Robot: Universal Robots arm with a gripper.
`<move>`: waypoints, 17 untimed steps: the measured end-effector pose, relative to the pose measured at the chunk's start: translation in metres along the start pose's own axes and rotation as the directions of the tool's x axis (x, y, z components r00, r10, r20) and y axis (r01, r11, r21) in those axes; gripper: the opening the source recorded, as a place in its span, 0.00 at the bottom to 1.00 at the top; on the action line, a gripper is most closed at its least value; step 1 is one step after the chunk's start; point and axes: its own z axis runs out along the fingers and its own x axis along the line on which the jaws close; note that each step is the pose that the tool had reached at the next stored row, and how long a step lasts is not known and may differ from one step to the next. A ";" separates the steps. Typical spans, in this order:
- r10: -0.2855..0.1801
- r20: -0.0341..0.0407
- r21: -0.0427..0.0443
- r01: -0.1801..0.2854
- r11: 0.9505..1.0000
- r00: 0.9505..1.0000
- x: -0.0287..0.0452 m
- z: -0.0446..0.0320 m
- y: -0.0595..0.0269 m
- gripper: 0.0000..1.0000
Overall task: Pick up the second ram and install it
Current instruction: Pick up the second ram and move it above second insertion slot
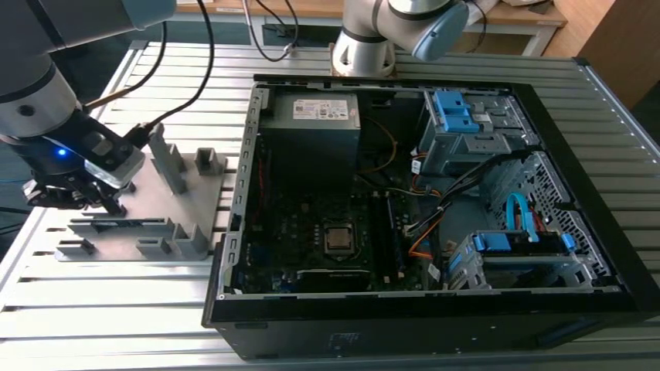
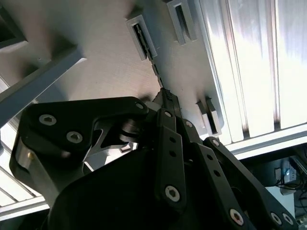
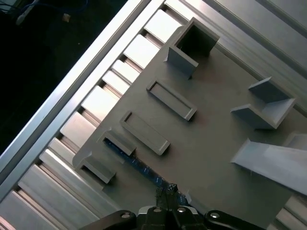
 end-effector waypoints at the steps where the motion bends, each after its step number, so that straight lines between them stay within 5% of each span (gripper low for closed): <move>1: -0.005 0.000 0.000 0.005 1.000 1.000 0.0000 0.0000 0.0000 0.10; 17: -0.092 -0.003 0.001 0.092 0.996 0.996 0.0000 0.0000 0.0000 0.10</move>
